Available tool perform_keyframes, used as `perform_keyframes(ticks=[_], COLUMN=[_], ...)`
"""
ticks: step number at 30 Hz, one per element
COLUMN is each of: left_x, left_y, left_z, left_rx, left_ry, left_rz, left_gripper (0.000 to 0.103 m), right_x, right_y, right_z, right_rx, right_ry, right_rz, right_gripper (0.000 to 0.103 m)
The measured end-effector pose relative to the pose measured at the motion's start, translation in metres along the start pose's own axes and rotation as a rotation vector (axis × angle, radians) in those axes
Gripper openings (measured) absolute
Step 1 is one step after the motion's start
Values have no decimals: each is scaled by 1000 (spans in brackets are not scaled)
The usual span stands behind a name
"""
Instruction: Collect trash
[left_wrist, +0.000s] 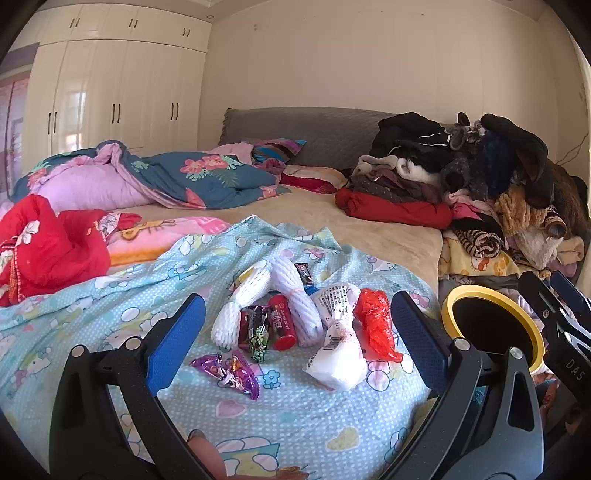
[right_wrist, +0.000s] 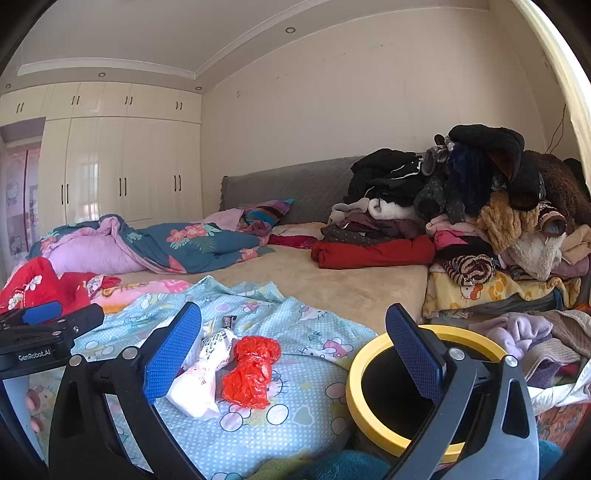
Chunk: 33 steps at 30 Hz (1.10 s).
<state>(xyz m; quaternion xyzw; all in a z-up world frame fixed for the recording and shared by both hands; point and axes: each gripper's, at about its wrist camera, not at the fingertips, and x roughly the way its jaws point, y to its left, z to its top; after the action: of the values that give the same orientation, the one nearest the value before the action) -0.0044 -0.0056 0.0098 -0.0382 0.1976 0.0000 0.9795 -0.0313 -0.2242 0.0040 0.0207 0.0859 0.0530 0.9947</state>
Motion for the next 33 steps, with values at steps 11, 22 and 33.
perform_keyframes(ticks=[11, 22, 33], left_x=[-2, -2, -2], left_y=[-2, -2, -3], left_z=[0, -1, -2], left_rx=[0, -1, 0], left_ry=[-9, -10, -13], left_rz=[-7, -9, -7], left_gripper=[92, 92, 92], right_x=[2, 2, 3], right_y=[1, 3, 5], right_z=[2, 1, -2], right_rx=[-2, -2, -7], right_ry=[4, 0, 3], right_rz=[-2, 3, 17], right_gripper=[97, 97, 97])
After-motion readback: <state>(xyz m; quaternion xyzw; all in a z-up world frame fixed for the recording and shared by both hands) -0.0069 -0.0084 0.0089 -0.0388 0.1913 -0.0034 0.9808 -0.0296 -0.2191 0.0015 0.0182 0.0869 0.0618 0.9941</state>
